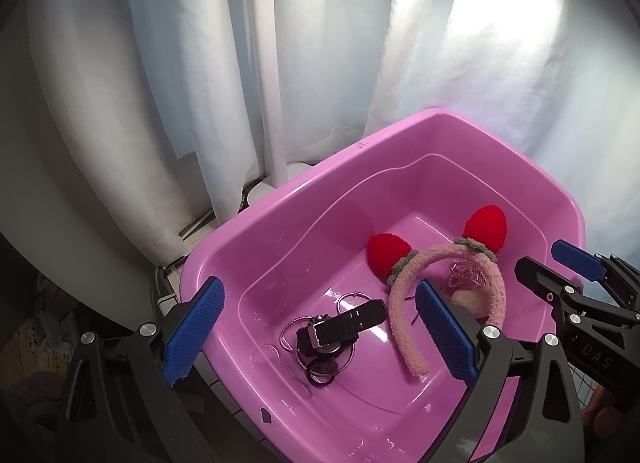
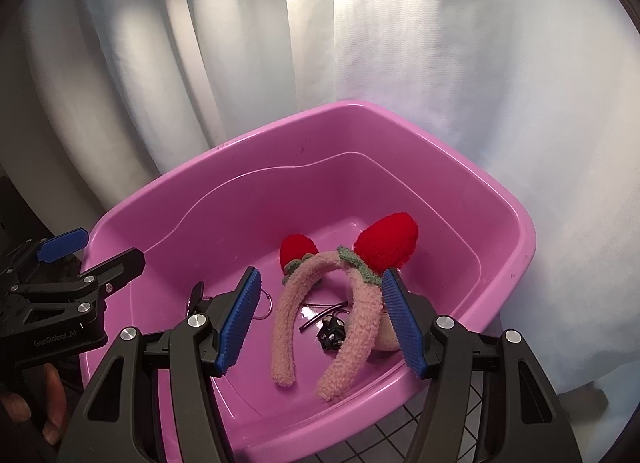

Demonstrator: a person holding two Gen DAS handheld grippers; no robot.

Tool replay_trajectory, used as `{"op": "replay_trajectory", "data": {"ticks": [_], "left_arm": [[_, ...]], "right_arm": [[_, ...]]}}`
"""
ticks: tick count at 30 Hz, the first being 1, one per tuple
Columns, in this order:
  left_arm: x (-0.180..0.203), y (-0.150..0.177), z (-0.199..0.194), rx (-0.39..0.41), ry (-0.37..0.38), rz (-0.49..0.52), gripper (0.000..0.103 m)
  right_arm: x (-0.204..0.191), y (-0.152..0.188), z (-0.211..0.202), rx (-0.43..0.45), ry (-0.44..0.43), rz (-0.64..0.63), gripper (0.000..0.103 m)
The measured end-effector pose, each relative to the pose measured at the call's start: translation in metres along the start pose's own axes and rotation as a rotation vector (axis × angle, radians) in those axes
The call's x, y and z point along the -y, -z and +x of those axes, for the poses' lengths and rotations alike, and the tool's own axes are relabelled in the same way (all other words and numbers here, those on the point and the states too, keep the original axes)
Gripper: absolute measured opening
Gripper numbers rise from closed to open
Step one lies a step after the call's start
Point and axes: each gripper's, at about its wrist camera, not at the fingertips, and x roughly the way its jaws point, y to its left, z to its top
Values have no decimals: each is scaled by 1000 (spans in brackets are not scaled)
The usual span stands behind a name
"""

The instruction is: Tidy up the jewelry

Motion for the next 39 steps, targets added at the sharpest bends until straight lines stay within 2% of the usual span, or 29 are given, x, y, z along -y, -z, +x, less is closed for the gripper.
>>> {"op": "replay_trajectory", "data": {"ticks": [23,27,39], "left_arm": [[1,6,-4,-20,28,1,95],[-1,8,-9,11,42,-3,94],[-1,7,-13,13,9,16,95]], "right_arm": [[-9,5,-6,4,7,-10,61],[-9,5,-7,6,9,-11,61],[-10,6,-9,6,9,-15,61]]}}
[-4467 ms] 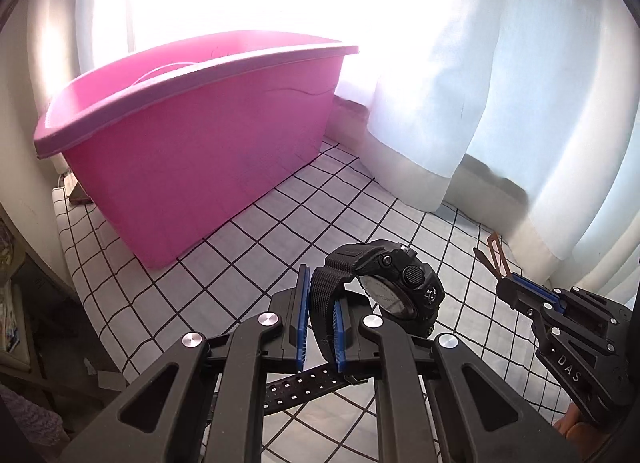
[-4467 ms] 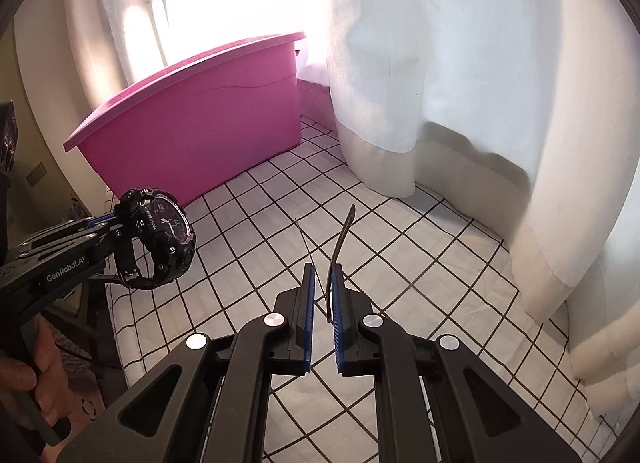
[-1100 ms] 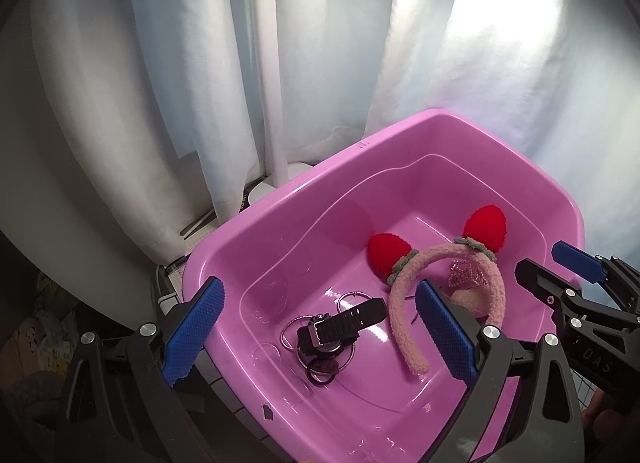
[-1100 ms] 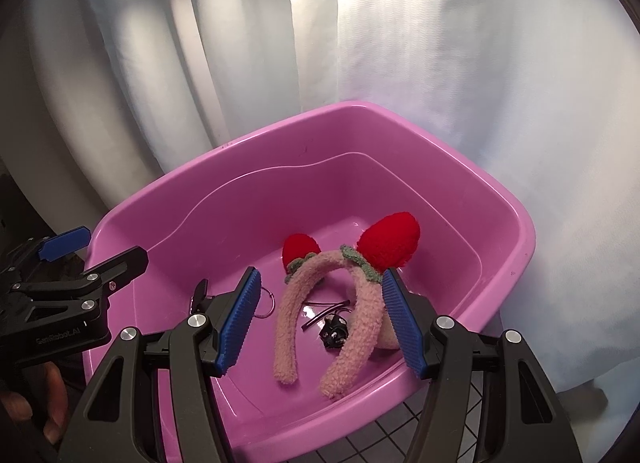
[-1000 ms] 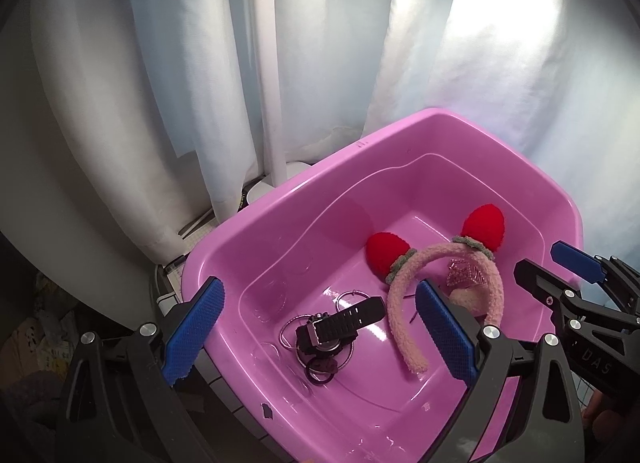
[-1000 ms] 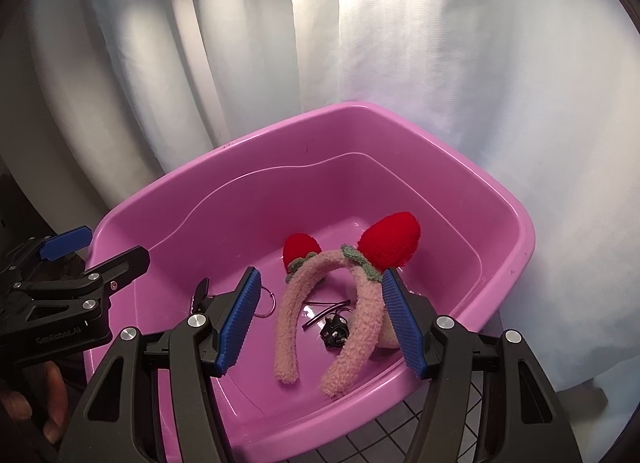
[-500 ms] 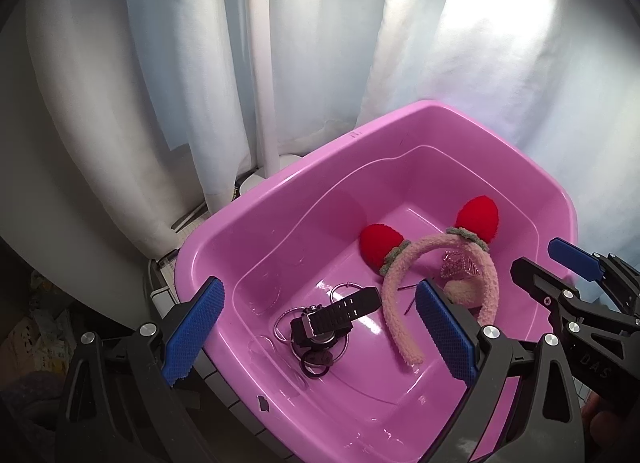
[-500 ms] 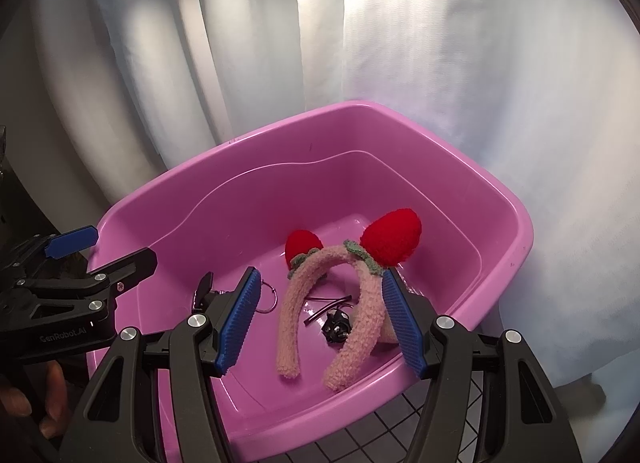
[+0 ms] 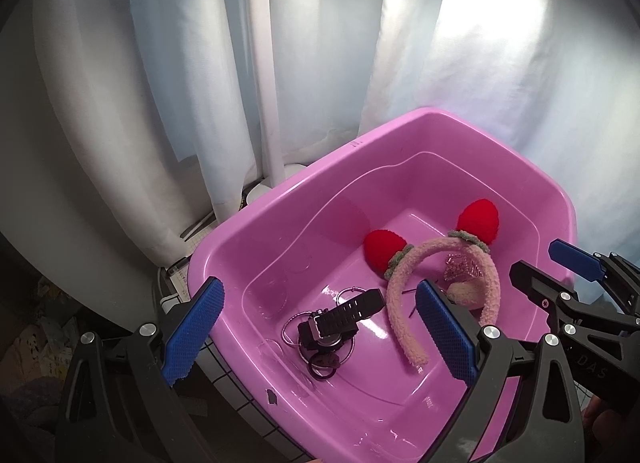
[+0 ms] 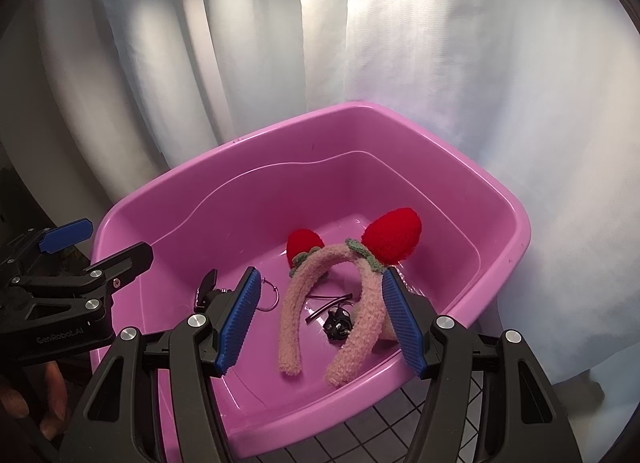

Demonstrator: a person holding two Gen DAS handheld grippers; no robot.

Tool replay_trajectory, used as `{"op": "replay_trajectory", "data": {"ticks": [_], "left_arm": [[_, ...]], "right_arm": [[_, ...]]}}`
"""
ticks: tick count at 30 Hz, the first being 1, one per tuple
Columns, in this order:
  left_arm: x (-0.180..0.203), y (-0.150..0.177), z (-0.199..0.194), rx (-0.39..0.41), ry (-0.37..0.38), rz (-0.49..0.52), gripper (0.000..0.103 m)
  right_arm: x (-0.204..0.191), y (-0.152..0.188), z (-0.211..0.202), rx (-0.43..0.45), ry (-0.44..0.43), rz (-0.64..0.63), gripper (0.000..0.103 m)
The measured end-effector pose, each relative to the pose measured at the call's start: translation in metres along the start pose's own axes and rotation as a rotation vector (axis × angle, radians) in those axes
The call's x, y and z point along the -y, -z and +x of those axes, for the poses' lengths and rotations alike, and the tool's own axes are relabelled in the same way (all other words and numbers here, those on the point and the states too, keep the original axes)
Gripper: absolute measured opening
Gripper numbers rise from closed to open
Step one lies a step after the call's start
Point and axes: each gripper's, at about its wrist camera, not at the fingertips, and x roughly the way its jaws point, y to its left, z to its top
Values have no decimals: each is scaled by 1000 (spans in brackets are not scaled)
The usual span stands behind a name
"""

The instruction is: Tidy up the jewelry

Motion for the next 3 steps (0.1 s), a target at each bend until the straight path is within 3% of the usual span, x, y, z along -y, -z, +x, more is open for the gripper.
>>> {"op": "replay_trajectory", "data": {"ticks": [3], "left_arm": [[-3,1,-1,0,1,-8,95]], "right_arm": [[0,0,0,0,0,-2,61]]}}
